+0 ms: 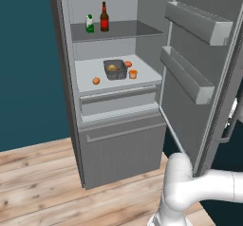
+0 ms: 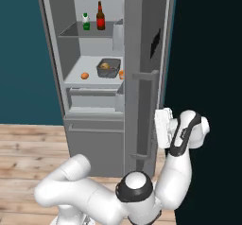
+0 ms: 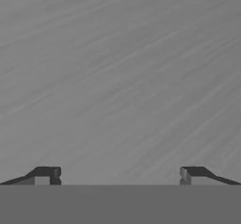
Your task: Place the tupperware on the second highest shelf of the fridge. Make space for the tupperware among the existing items by rearranging them on the shelves if needed. Close the fridge door when finished.
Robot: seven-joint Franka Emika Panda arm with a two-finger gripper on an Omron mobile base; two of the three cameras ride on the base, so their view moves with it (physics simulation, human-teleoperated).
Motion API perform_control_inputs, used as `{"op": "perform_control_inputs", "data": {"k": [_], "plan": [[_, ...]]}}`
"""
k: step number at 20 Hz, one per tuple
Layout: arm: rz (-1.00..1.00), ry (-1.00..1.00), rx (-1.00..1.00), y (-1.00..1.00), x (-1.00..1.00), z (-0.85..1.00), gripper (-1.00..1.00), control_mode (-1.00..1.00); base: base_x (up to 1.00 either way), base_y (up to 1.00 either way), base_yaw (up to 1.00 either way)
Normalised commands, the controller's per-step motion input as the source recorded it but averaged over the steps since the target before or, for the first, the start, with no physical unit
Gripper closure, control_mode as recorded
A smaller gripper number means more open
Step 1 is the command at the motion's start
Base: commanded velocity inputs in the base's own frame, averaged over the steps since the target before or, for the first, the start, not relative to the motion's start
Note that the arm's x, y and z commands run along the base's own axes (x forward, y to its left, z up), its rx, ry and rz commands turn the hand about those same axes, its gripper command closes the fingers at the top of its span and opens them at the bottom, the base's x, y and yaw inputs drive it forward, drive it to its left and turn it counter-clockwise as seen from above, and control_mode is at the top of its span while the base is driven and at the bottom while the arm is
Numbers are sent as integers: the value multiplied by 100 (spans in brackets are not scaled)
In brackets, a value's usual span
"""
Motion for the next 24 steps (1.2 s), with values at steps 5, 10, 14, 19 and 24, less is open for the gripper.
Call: {"op": "perform_control_inputs", "data": {"k": [5, 10, 14, 19, 24], "plan": [[6, -17, -5, 100, 13, -1, -100, -100, 0, 0, 0], [-9, -31, -7, 100, 34, 24, -100, -100, 0, 0, 0], [-22, -36, -9, 100, 42, 42, -100, -100, 0, 0, 0], [-29, -27, -10, 100, 51, 36, -100, -100, 0, 0, 0], [-30, -10, -8, 100, 62, 24, -100, -100, 0, 0, 0]]}}
